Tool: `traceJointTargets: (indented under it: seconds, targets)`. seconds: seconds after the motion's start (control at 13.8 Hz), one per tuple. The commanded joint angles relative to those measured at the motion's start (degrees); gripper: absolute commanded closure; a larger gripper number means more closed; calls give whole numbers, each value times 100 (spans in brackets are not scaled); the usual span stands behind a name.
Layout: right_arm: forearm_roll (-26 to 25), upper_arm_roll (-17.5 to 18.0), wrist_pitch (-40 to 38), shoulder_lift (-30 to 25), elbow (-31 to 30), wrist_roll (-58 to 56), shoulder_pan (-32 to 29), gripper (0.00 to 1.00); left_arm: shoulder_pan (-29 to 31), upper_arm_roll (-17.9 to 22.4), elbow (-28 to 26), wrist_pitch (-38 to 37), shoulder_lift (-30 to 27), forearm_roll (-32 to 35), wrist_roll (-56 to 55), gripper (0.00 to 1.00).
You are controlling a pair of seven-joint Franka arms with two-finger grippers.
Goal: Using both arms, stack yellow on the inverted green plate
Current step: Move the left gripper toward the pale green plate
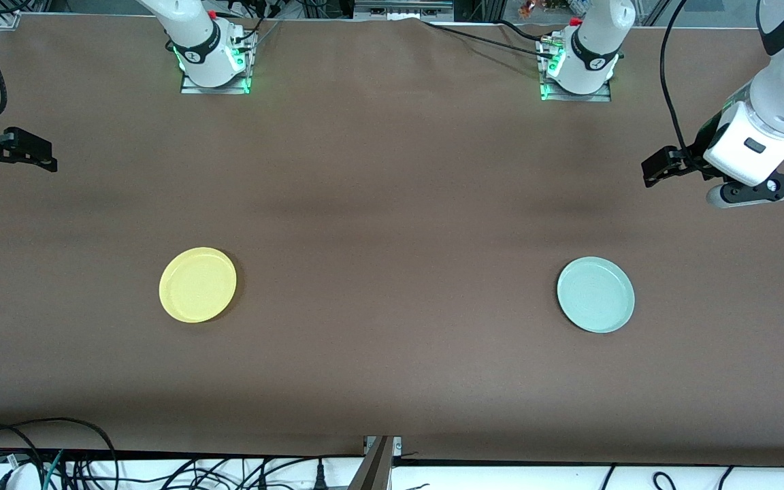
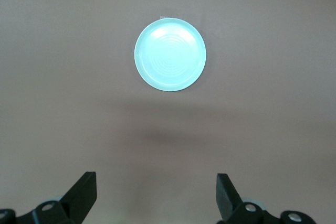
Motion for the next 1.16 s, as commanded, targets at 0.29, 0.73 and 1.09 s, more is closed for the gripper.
traceJointTargets:
  seconds: [0.29, 0.73, 1.09]
  targets:
    - [-28, -5, -48, 61, 137, 57, -10, 0, -12, -163, 58, -63, -41, 147, -267, 0]
    - [-28, -5, -48, 61, 137, 57, -10, 0, 76, -66, 260, -71, 108, 138, -144, 0]
    - [-28, -5, -48, 61, 137, 57, -10, 0, 155, -75, 287, -72, 152, 103, 93, 0]
